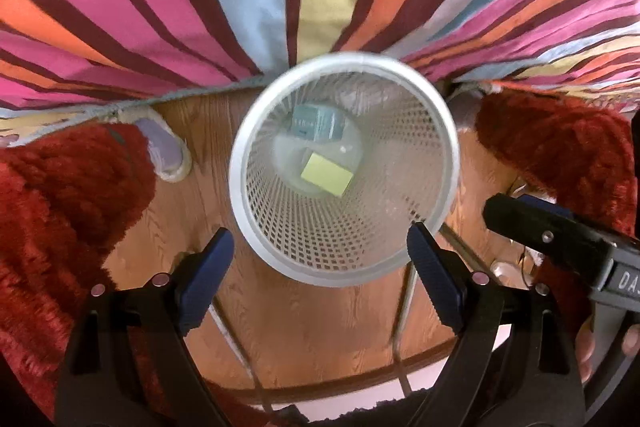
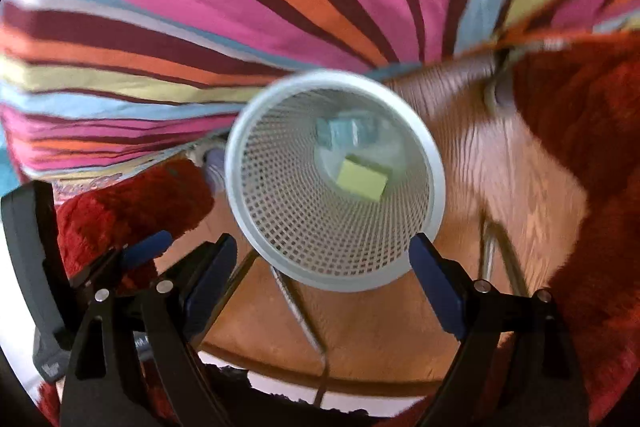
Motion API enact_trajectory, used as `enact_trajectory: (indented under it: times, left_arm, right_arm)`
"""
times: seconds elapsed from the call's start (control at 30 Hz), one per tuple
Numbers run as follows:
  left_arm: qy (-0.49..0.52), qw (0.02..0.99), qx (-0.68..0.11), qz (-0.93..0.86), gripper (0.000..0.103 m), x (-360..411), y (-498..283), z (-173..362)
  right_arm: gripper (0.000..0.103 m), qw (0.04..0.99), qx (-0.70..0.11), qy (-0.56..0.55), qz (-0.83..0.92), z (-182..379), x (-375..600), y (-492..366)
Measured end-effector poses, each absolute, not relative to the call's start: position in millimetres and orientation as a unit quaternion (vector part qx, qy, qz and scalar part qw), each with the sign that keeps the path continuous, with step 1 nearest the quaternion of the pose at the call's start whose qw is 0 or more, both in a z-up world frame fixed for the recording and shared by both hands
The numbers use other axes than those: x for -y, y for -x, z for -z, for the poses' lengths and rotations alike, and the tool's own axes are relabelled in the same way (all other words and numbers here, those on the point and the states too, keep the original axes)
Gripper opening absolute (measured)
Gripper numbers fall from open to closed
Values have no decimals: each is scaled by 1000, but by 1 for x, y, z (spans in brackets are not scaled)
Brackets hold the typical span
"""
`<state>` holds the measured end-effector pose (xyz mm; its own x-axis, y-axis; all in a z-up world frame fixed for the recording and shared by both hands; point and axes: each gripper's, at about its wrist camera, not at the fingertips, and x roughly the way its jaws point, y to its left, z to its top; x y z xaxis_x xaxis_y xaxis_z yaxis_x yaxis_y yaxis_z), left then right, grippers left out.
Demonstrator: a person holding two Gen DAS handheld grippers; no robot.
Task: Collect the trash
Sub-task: 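Grasp the green tissue pack with the left tool while the right tool grasps the white foundation box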
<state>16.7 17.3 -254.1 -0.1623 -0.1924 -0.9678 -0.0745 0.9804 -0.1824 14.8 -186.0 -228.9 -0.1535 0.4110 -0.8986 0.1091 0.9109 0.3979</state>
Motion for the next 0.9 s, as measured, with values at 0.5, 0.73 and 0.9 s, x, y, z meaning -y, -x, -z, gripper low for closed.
enact_trajectory:
  times: [0.5,0.73,0.9]
  left_arm:
    - [64,805,-588,44,86,-26,-40,115]
    - [85,852,-513,66,86,1,-88,62]
    - [78,861,-500,57,86,19,-122,56]
  right_arm:
    - [83,855,-490,-114,-123,65,222,-36]
    - [83,898,-410,-104,-119,30,229,-79]
    - [83,914,-380,-79,-116,16,223,-113]
